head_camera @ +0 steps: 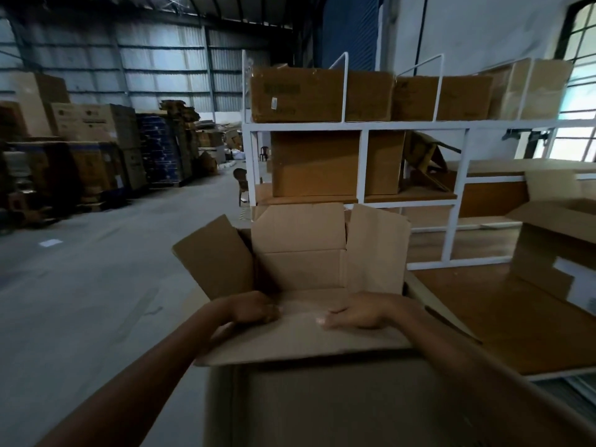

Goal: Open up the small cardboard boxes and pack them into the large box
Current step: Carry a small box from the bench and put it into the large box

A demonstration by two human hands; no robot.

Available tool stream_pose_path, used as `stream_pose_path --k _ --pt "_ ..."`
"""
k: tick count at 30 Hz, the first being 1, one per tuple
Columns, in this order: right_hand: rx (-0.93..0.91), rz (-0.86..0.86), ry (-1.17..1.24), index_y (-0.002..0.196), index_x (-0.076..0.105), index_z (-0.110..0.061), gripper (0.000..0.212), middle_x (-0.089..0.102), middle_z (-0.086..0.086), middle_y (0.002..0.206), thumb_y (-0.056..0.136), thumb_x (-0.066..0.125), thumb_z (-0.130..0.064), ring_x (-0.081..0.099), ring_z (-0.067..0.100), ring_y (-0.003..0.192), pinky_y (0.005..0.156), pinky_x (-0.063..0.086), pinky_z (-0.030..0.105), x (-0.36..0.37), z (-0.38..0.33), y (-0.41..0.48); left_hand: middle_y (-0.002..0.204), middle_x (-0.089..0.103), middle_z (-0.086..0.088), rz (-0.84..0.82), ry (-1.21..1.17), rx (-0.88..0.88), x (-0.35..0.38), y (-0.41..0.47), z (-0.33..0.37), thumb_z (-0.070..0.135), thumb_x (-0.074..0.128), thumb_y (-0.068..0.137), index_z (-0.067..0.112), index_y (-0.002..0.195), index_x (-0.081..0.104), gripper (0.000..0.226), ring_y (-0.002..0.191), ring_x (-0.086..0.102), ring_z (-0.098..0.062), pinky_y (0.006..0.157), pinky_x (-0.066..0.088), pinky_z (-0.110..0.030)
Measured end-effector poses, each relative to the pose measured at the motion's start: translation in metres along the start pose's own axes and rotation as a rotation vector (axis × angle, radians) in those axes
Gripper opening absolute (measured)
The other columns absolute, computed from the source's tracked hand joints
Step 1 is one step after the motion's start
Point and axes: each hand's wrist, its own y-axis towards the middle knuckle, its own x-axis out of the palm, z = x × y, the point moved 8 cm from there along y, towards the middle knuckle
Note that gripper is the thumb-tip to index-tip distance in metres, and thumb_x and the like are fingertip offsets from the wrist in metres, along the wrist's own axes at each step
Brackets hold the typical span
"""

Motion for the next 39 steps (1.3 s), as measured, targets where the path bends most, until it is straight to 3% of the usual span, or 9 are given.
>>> stream_pose_path --k 6,10,17,20,24,28,31,35,39 --pt "-0.094 -0.133 -0.271 0.148 0.040 -0.021 0.076 0.046 -0.001 0.148 0.083 0.071 -0.047 0.045 0.021 0.133 0.106 0.037 0.033 0.003 -0.043 -0.032 0.148 0.038 0.006 -0.372 0.019 0.143 0.007 -0.051 0.045 0.061 0.070 0.073 0.029 0.150 0.034 0.090 0.132 0.038 -0.017 0.110 0.033 -0.036" --pt "-0.138 0.129 -0.223 0.096 0.070 -0.016 0.013 0.064 -0.002 0.080 0.090 0.065 -0.026 0.061 0.019 0.079 0.071 0.048 0.035 -0.032 -0.047 0.004 0.123 0.064 -0.009 -0.201 0.084 0.207 -0.017 -0.019 0.054 0.026 0.064 0.087 0.009 0.125 0.061 0.042 0.106 0.060 -0.025 0.094 0.048 -0.040" --pt "-0.163 0.167 -0.101 0.099 0.069 -0.014 0.020 0.071 0.004 0.093 0.091 0.066 -0.032 0.066 0.018 0.084 0.076 0.054 0.034 -0.058 -0.022 0.066 0.104 0.070 -0.005 -0.092 -0.002 0.186 -0.054 0.030 0.039 -0.002 0.053 0.092 0.015 0.111 0.069 0.030 0.084 0.059 -0.012 0.082 0.044 -0.023" --pt "-0.184 -0.020 -0.107 0.095 0.070 -0.015 0.040 0.068 -0.001 0.090 0.086 0.064 -0.054 0.064 0.015 0.081 0.072 0.050 0.031 -0.054 -0.027 0.078 0.095 0.067 0.017 -0.232 -0.089 0.123 -0.050 0.025 0.043 0.048 0.062 0.088 0.036 0.097 0.067 0.016 0.086 0.062 -0.002 0.083 0.046 -0.021" --pt "-0.077 -0.322 0.151 0.118 0.068 -0.017 0.081 0.067 -0.003 0.108 0.076 0.041 -0.081 0.064 0.015 0.095 0.086 0.052 0.037 -0.049 -0.017 0.070 0.100 0.075 0.001 -0.460 -0.256 -0.031 -0.046 0.025 0.024 0.085 0.044 0.068 0.022 0.127 0.060 0.088 0.095 0.069 -0.017 0.096 0.051 -0.042" --pt "-0.009 0.233 -0.176 0.093 0.068 -0.015 0.053 0.066 0.000 0.100 0.092 0.046 -0.064 0.061 0.017 0.088 0.078 0.049 0.035 -0.121 0.024 0.101 0.126 0.064 -0.008 0.058 0.193 -0.163 -0.101 0.063 -0.004 0.062 0.046 0.092 0.021 0.125 0.062 0.054 0.115 0.060 -0.024 0.103 0.044 -0.045" --pt "0.294 0.688 -0.280 0.098 0.062 -0.018 0.030 0.052 0.011 0.131 0.084 0.057 -0.044 0.055 0.032 0.108 0.088 0.048 0.049 -0.159 0.082 0.109 0.158 0.028 -0.012 0.346 0.549 -0.324 -0.122 0.069 -0.050 0.054 0.045 0.093 0.029 0.140 0.045 0.053 0.148 0.016 -0.036 0.114 0.011 -0.068" --pt "0.621 0.574 -0.310 0.133 0.052 -0.015 0.048 0.029 0.027 0.152 0.088 0.061 -0.031 0.027 0.051 0.138 0.110 0.028 0.063 -0.128 0.132 0.113 0.163 0.007 -0.014 0.282 0.595 -0.605 -0.091 0.057 -0.115 0.046 0.047 0.094 0.026 0.147 0.035 0.058 0.147 -0.005 -0.045 0.106 0.011 -0.078" --pt "0.559 0.541 -0.364 0.121 0.059 -0.017 0.040 0.045 0.023 0.139 0.084 0.062 -0.034 0.038 0.048 0.130 0.106 0.033 0.061 -0.127 0.121 0.112 0.160 0.017 -0.012 0.302 0.544 -0.591 -0.088 0.059 -0.110 0.044 0.049 0.092 0.025 0.143 0.041 0.055 0.147 0.002 -0.044 0.107 0.019 -0.073"
